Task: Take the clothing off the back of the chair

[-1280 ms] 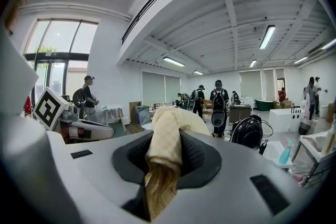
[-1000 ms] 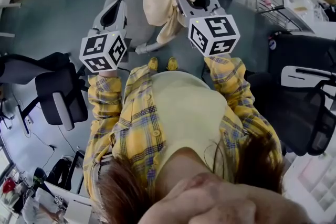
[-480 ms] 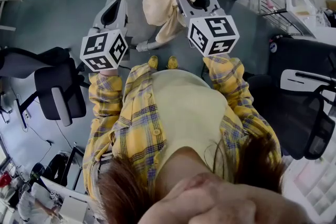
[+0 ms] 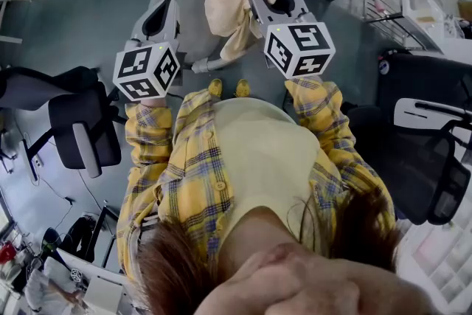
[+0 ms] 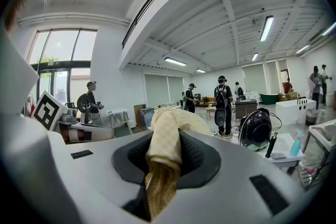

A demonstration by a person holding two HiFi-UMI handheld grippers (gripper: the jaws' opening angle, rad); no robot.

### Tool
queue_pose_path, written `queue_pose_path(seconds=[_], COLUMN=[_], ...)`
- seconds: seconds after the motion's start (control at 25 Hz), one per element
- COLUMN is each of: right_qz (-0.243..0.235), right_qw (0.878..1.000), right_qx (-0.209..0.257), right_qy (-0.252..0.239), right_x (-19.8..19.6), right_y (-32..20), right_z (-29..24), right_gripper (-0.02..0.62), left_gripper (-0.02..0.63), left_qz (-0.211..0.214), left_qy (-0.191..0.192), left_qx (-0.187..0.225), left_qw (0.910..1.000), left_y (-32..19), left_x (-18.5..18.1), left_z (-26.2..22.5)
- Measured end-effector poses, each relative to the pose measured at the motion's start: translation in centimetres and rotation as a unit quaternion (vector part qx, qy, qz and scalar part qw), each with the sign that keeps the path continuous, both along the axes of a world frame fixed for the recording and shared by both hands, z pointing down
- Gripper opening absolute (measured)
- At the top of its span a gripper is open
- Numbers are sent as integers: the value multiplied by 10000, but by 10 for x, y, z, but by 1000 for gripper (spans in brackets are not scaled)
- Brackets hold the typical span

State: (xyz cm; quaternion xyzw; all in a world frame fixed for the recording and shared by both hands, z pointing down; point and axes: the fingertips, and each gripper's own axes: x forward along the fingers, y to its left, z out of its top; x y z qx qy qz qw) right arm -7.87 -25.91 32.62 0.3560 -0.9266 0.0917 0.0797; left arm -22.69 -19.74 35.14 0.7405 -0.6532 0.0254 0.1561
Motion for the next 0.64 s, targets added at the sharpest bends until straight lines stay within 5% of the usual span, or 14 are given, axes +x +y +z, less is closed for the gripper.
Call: queue_pose_path(seconds=[0.64], right_qz=[-51], right_qw=[9999], right_qx=[67], right_qy=[-93], right_x=[-1], right_y=[4], right_z=[-11], right_gripper=[87], left_gripper=[5], left_qz=[-28], left_qy=[3], left_qx=[-3], left_qw=[10000], left_y=[2], left_x=[-3], left_z=[2])
